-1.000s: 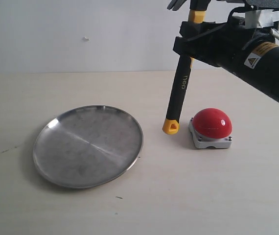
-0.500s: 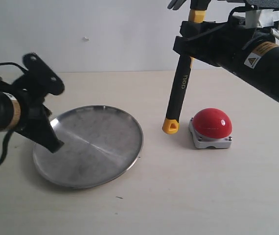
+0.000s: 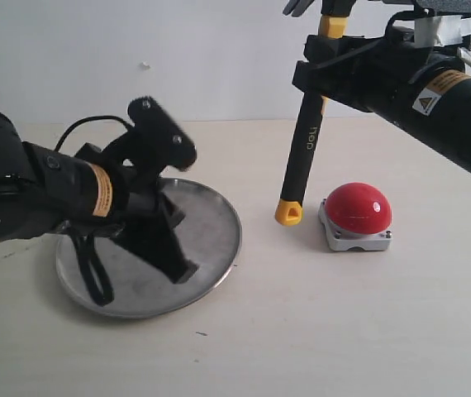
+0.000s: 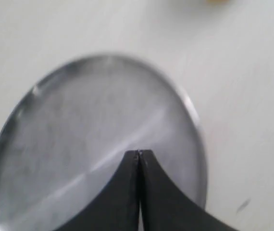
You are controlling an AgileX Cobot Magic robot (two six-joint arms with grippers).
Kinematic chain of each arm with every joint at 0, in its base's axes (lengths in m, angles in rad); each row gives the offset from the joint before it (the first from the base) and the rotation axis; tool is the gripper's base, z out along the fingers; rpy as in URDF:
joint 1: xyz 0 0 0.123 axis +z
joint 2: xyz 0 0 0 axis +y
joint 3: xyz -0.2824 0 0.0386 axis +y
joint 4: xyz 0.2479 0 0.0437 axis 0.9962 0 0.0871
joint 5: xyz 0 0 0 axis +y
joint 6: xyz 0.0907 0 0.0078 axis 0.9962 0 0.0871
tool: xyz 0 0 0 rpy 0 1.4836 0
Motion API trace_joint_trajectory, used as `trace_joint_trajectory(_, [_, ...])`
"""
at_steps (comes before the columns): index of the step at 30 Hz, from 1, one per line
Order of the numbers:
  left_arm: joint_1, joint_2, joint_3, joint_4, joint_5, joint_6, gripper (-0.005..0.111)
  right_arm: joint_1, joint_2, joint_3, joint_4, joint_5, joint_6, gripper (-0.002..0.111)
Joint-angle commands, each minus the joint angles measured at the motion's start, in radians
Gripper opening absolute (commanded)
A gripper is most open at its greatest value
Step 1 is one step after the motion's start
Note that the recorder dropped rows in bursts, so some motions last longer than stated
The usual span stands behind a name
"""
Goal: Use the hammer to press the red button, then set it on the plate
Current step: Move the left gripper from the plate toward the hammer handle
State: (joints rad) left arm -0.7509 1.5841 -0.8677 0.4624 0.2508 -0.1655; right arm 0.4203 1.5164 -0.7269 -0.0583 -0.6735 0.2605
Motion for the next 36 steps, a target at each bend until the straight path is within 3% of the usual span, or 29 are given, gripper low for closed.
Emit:
trace_joint_trajectory(1, [0.002,-0.001,-0.004,-0.177,-0.313,-0.024,0.0,-0.001,-0.019,-0.009,0.058,-0.073,-0.097,0.0])
trace_joint_trajectory(4, [0.004,-0.001,0.014,-0.185,-0.464,-0.047,0.001,-0.001,-0.019,-0.009,0.116,-0.062,-0.104,0.0])
trace_joint_trajectory(7, [0.004,0.025,0.045,-0.165,-0.666,-0.047,0.01,-0.001,-0.019,-0.009,0.109,-0.059,-0.102,0.0])
trace_joint_trajectory(9, [0.004,0.06,0.046,-0.165,-0.743,-0.052,0.025,-0.001,-0.019,-0.009,0.096,-0.059,-0.102,0.0])
trace_joint_trajectory(14, [0.004,0.196,0.046,-0.165,-0.924,-0.058,0.082,-0.001,-0.019,-0.009,0.075,-0.057,-0.056,0.0])
trace_joint_trajectory(15, [0.004,0.215,0.044,-0.167,-0.952,-0.058,0.086,-0.001,-0.019,-0.009,0.058,-0.059,-0.041,0.0])
trace_joint_trajectory(21, [0.004,0.286,-0.01,-0.144,-0.995,-0.079,0.07,-0.001,-0.019,-0.011,-0.003,-0.068,0.015,0.0])
trace_joint_trajectory(26, [0.004,0.306,-0.065,-0.057,-1.017,-0.165,0.069,-0.001,-0.019,-0.011,-0.003,-0.068,0.015,0.0])
trace_joint_trajectory(36, [0.004,0.382,-0.165,-0.04,-1.007,-0.221,0.069,-0.001,-0.019,-0.011,-0.029,-0.066,0.049,0.0])
